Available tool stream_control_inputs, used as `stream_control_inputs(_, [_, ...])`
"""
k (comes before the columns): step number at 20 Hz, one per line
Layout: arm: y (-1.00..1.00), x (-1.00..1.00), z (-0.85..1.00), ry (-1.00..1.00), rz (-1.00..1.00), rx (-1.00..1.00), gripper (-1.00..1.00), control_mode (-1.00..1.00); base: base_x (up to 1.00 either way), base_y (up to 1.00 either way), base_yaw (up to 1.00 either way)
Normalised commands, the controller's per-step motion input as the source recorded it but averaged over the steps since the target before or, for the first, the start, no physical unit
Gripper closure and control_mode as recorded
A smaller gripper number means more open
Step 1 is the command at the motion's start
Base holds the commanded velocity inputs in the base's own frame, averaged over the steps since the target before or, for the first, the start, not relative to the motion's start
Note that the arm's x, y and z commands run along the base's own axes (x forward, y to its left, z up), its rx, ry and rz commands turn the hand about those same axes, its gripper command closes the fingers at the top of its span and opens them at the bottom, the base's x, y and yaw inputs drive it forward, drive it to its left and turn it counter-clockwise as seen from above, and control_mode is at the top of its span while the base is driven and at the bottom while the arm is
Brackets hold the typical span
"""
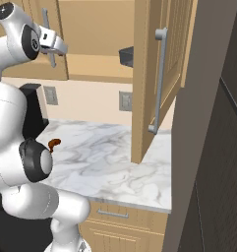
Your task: Retrieve the tupperware from the cabinet, then place the raw meat into the tupperware to avoid contamination.
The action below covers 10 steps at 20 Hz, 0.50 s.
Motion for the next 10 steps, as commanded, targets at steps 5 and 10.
stream_control_inputs(5, [0.04, 0.28, -0.08, -0.02, 0.0, 0.01, 1.0, -1.0, 0.0, 0.0, 0.0])
stream_control_inputs(10, [0.0, 0.04, -0.14, -0.13, 0.0, 0.08, 1.0, -1.0, 0.0, 0.0, 0.0])
